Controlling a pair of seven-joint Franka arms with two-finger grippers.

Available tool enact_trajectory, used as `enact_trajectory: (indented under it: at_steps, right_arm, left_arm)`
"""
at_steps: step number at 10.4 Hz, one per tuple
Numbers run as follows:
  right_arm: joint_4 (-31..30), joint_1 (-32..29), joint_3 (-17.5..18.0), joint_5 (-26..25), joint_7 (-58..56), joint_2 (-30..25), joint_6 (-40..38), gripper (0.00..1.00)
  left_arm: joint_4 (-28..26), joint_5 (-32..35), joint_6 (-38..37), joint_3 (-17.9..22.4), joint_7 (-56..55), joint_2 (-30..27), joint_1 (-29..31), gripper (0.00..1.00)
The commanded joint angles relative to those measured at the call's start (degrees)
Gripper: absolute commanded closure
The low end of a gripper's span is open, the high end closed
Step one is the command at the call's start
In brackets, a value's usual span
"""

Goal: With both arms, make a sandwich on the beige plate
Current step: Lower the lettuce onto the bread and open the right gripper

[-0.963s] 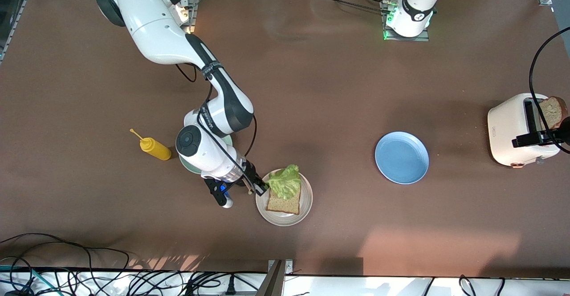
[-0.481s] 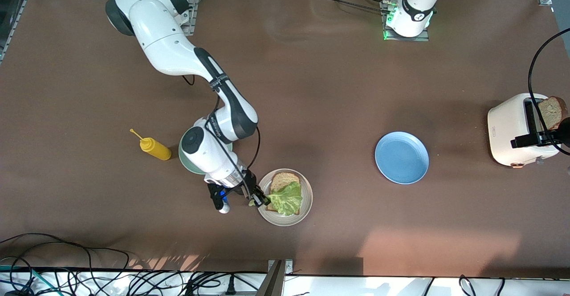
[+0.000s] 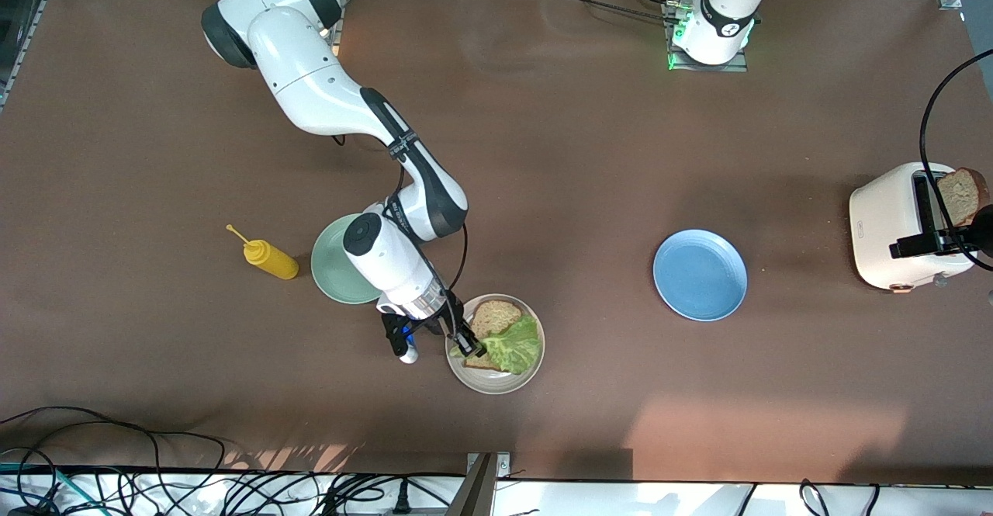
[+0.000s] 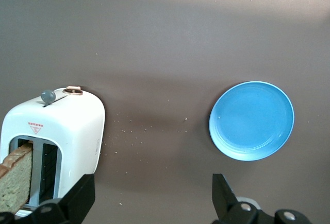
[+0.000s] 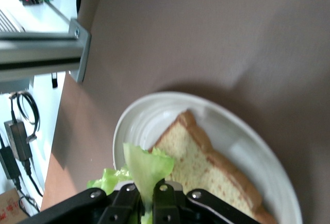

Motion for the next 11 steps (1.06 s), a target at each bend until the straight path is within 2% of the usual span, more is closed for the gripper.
enact_trajectory:
  at_steps: [1,3,4,5,6,9,11]
  right_arm:
    - [2.2,0.1,-0.7,0.7,-3.5,1.5,-0.3,1.0]
    - [2.0,0.3,-0.8,0.6,-3.5,1.5,-0.2,1.0]
    - [2.0,0.3,-1.0,0.6,-3.6,1.5,-0.2,0.94]
    - [2.0,0.3,-1.1,0.4,-3.6,1.5,-0.2,0.1]
    - [2.0,0.5,-2.2,-0.7,-3.7,1.5,-0.3,0.0]
    - [1.9,0.9,-2.6,-2.7,-3.9,1.2,-1.9,0.0]
    - [1.9,2.8,-4.1,-8.3,-3.8,0.9,-7.7,0.0]
  left_arm:
    - [-0.1,1.5,0.1,-0.4,1.0,-0.2,0.3,0.0]
    - [-0.1,1.5,0.1,-0.4,1.0,-0.2,0.3,0.0]
    - [-0.1,1.5,0.1,-0.4,1.0,-0.3,0.3,0.0]
    - [-0.1,1.5,0.1,-0.4,0.9,-0.3,0.2,0.0]
    - [-0.1,1.5,0.1,-0.4,0.9,-0.4,0.3,0.0]
    - [-0.1,1.5,0.1,-0.4,0.9,-0.3,0.2,0.0]
    - [-0.2,1.5,0.1,-0.4,1.0,-0.3,0.3,0.0]
